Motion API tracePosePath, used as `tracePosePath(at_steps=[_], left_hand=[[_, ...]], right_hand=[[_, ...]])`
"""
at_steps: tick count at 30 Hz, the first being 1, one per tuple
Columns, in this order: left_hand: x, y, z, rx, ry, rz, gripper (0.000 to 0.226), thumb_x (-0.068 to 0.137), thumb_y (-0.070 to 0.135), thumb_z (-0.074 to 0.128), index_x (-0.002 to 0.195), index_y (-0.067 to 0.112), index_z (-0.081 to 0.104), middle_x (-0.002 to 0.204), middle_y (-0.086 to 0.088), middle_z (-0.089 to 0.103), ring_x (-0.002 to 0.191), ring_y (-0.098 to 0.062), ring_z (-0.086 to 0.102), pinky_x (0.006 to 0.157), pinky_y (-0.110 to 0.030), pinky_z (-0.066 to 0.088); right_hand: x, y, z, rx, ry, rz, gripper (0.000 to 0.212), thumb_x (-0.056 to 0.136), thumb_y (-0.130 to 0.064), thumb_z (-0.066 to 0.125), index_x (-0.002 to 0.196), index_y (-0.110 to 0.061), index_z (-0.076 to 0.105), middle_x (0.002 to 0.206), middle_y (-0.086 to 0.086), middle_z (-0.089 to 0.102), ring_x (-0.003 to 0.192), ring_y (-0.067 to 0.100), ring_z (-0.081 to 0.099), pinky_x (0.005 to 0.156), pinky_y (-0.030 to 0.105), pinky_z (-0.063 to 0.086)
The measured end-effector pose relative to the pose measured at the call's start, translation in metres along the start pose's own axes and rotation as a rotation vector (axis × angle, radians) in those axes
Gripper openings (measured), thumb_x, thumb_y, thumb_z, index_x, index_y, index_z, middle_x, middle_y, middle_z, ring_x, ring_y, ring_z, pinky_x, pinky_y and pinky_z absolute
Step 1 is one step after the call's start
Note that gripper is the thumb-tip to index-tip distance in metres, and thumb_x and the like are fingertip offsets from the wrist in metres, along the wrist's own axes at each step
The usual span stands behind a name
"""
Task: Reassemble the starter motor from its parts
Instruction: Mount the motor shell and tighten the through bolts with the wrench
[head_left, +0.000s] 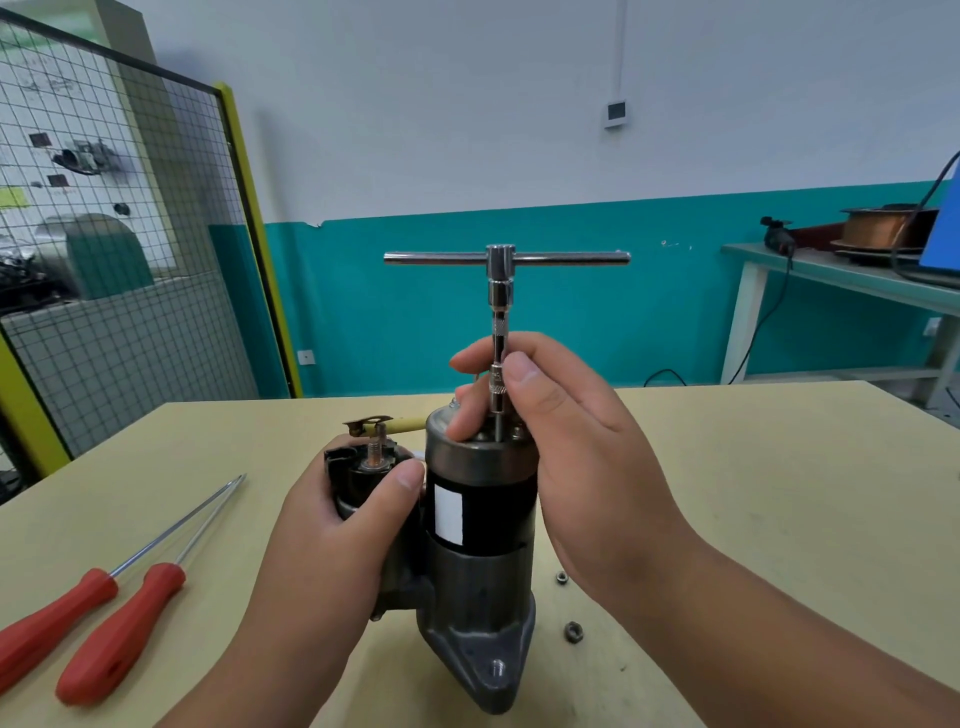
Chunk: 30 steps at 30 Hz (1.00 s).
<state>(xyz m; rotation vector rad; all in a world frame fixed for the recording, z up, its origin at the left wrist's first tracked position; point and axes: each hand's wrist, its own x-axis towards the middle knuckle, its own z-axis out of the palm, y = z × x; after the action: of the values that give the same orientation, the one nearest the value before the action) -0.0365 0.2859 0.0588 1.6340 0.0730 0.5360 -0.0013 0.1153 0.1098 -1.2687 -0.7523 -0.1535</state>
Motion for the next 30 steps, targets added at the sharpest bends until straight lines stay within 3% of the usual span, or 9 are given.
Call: tracePosePath(at_steps=[3, 7, 11, 16, 20, 25, 30], left_hand=[[0.0005, -0.0016, -0.0003, 0.018, -0.004, 0.015, 0.044, 0.061, 0.071, 0.069, 0.096, 0.046, 0.075, 0.084, 0.008, 0.078, 0.076, -0.022, 0.076, 0.042, -0.024, 0.049], [0.0011, -0.0015, 0.0001, -0.015, -0.009, -0.011, 0.046, 0.059, 0.069, 0.072, 0.097, 0.045, 0.076, 0.09, 0.006, 0.08, 0.081, -0.022, 0.079, 0.049, -0.036, 0.06], [0.0004, -0.0015, 0.0, -0.003, -0.005, -0.002, 0.047, 0.059, 0.069, 0.071, 0.098, 0.044, 0.076, 0.086, 0.006, 0.079, 0.077, -0.023, 0.078, 0.044, -0.03, 0.055], [0.0001, 0.0005, 0.0003, -0.026, 0.001, -0.034, 0.03, 0.068, 0.057, 0.075, 0.096, 0.045, 0.076, 0.087, 0.005, 0.079, 0.078, -0.023, 0.079, 0.046, -0.038, 0.059], [0.0008, -0.0024, 0.0, -0.004, -0.005, -0.016, 0.049, 0.059, 0.07, 0.071, 0.102, 0.046, 0.075, 0.089, 0.007, 0.079, 0.083, -0.025, 0.079, 0.047, -0.033, 0.057], [0.0029, -0.0049, -0.0008, -0.02, 0.003, -0.029, 0.05, 0.057, 0.071, 0.072, 0.102, 0.048, 0.075, 0.094, 0.008, 0.08, 0.09, -0.027, 0.079, 0.06, -0.053, 0.067], [0.0029, -0.0069, -0.0013, -0.012, -0.002, -0.012, 0.046, 0.061, 0.069, 0.071, 0.1, 0.045, 0.076, 0.091, 0.005, 0.08, 0.087, -0.027, 0.079, 0.059, -0.051, 0.066]], right_hand=[[-0.0005, 0.0, -0.0002, -0.002, 0.002, 0.005, 0.029, 0.104, -0.034, 0.041, 0.101, -0.029, 0.069, 0.084, 0.002, 0.073, 0.085, 0.012, 0.069, 0.081, 0.016, 0.053], [-0.0007, -0.0011, 0.001, -0.043, 0.006, -0.008, 0.024, 0.104, -0.036, 0.043, 0.1, -0.029, 0.066, 0.084, 0.0, 0.073, 0.085, 0.011, 0.068, 0.082, 0.015, 0.052], [-0.0006, -0.0002, 0.0017, -0.051, 0.004, -0.022, 0.021, 0.104, -0.036, 0.046, 0.102, -0.026, 0.064, 0.082, -0.002, 0.073, 0.085, 0.009, 0.068, 0.082, 0.014, 0.052], [0.0, 0.0001, 0.002, -0.047, 0.01, -0.037, 0.018, 0.104, -0.036, 0.047, 0.102, -0.028, 0.063, 0.082, -0.001, 0.073, 0.088, 0.011, 0.069, 0.085, 0.014, 0.051], [-0.0008, -0.0002, 0.0008, -0.038, 0.006, -0.025, 0.024, 0.105, -0.036, 0.044, 0.105, -0.03, 0.068, 0.084, 0.001, 0.074, 0.089, 0.012, 0.069, 0.087, 0.016, 0.052], [-0.0006, -0.001, -0.0003, 0.001, -0.005, -0.002, 0.03, 0.105, -0.036, 0.041, 0.101, -0.031, 0.07, 0.085, 0.002, 0.073, 0.088, 0.014, 0.069, 0.084, 0.017, 0.053], [0.0007, 0.0, 0.0007, -0.057, 0.003, -0.017, 0.025, 0.105, -0.037, 0.043, 0.099, -0.03, 0.066, 0.084, 0.0, 0.073, 0.086, 0.012, 0.068, 0.086, 0.018, 0.053]])
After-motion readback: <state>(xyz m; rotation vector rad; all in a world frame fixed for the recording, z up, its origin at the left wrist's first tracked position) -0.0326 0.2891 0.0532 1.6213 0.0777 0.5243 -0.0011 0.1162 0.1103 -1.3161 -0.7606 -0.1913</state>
